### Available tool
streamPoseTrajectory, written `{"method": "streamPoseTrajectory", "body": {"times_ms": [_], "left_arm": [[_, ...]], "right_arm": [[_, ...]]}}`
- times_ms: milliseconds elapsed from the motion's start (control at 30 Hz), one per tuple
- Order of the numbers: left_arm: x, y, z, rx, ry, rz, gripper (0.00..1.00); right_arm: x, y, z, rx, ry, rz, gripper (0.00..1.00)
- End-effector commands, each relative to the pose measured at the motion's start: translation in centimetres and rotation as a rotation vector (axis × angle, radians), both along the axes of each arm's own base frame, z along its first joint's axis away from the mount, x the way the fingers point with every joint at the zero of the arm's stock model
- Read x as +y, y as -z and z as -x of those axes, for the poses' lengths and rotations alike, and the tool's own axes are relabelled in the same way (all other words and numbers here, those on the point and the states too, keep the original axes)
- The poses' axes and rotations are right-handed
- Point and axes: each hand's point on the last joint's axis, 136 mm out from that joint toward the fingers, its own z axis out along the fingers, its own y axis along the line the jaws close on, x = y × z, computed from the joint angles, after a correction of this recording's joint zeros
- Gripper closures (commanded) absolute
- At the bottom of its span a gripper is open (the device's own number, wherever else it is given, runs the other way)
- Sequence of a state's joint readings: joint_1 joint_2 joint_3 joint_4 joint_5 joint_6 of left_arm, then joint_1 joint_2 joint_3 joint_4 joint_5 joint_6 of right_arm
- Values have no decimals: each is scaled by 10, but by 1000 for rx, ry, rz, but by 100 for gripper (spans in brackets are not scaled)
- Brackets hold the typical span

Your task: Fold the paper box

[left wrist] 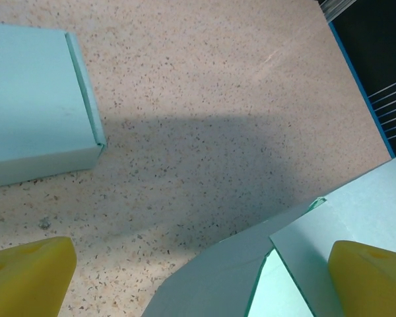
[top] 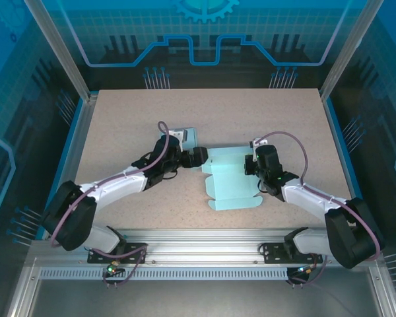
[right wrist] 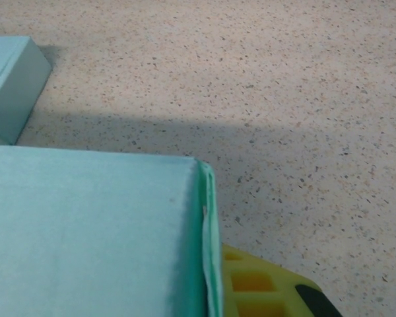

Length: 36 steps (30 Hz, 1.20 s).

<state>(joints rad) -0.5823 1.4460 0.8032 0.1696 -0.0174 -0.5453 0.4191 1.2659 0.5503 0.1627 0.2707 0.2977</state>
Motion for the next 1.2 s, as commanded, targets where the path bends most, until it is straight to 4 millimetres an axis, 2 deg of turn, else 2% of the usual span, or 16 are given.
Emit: {"method": "streamPoseTrajectory", "body": {"times_ms": [0,433,533,600,667,767,1000,1100,1167], "left_arm": [[-6,9,-3,31,21,5,1],[-11,42,1,87,63,-5,2],[-2,44,2,71,74,58,17],[8,41,2,43,93,134,22],[17,38,3,27,111,189,22],[27,50,4,75,106,188,22],[24,74,11,137,126,197,21],[21,72,8,129,128,214,21],[17,63,3,113,136,239,22]], "right_arm": [[10,-18,-8,-41,-2,-49,100],[16,-21,-20,-21,27,-115,100],[12,-16,-24,-6,39,-110,100],[10,-13,-25,1,40,-113,100],[8,-11,-26,4,43,-116,100],[5,-12,-25,3,49,-130,100],[4,-21,-26,-10,46,-155,100],[7,-21,-25,-11,28,-157,100],[8,-19,-24,-8,9,-148,100]]}}
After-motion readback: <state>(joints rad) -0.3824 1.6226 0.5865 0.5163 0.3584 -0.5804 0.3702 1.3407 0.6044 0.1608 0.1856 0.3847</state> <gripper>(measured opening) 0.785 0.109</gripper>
